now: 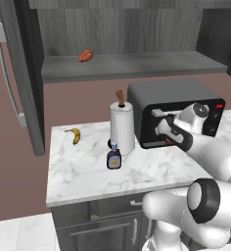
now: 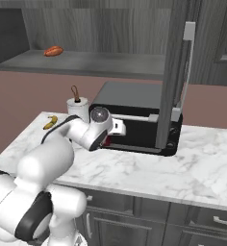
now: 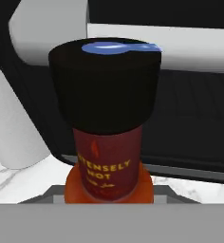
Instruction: Pick the condiment bottle and condiment bottle from the counter and place them in the cabinet.
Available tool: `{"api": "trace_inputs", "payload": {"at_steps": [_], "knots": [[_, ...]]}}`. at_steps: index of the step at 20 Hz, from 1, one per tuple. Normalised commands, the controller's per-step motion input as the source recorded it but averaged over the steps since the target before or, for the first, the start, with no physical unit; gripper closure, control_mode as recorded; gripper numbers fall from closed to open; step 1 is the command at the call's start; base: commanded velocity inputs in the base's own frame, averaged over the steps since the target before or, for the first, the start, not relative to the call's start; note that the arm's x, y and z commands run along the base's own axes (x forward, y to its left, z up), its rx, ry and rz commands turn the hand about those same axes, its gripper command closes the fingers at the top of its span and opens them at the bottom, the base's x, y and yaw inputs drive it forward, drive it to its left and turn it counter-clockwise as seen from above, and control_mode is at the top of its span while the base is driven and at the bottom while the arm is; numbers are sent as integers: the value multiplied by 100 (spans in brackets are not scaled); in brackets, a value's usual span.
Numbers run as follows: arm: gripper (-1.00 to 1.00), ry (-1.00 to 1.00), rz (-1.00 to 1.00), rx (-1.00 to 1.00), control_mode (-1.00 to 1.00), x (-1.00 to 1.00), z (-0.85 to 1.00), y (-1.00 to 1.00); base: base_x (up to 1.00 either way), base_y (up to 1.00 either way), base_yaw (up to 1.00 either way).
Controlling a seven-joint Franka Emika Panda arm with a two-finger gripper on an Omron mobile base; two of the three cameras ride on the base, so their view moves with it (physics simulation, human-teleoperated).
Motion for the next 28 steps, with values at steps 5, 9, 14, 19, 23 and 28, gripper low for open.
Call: {"api": "trace_inputs", "payload": {"at_steps": [5, 9, 14, 19, 23, 28], "knots": [[100, -7, 0, 0, -100, -7, 82, 16, 0, 0, 0], [100, -9, -1, 0, -100, -18, 87, 13, 0, 0, 0], [100, -10, -2, 0, -100, -17, 82, 11, 0, 0, 0], [100, -11, -2, 0, -100, -8, 77, 6, 0, 0, 0], [100, -11, -2, 0, -100, -1, 66, 1, 0, 0, 0], [100, -13, -1, 0, -100, 0, 71, 0, 0, 0, 0]]}}
